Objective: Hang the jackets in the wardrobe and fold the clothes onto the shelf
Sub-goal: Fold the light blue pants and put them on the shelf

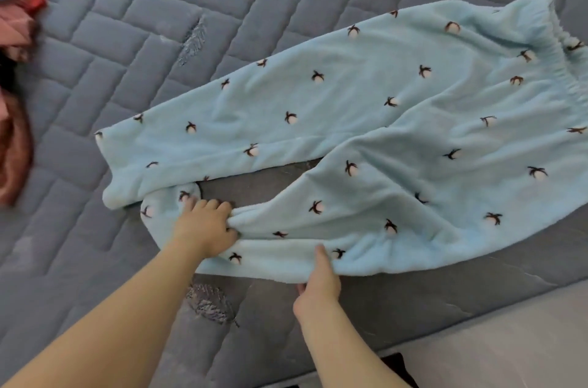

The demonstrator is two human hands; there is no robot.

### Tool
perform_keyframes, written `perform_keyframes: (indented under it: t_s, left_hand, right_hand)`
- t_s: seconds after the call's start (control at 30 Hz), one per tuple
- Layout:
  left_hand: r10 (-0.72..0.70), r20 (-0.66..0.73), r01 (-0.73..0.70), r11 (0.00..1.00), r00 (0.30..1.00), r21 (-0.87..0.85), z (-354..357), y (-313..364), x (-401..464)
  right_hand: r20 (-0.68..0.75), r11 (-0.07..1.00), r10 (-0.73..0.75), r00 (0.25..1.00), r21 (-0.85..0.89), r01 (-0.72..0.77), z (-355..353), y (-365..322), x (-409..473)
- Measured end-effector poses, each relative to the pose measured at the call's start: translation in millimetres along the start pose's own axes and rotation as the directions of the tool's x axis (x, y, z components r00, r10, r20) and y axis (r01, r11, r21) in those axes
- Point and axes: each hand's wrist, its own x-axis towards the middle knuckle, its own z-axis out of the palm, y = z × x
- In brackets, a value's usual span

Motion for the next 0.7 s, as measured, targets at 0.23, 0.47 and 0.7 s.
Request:
perform_keyframes:
  t_s: [0.23,0.47,0.7]
  left_hand:
    - [-0.169,-0.197,0.199,0.970,0.966,0.142,8,-58,-26]
    - [-0.266,0.463,0.191,0.961,0.845,0.201,-16,-96,-49]
    - [-0.155,0.187,0.237,0.773,0.970,-0.588,34,-189,-63]
  right_hand:
    - [0.052,0.959,0.151,0.987,-0.251,-0.134,46,94,-6]
    - [-0.165,0.861,0.074,0.983,-0.486,-0.147,19,115,-6]
    - [-0.047,0.893,0.055,0.997,-0.444,-0.070,50,175,-41]
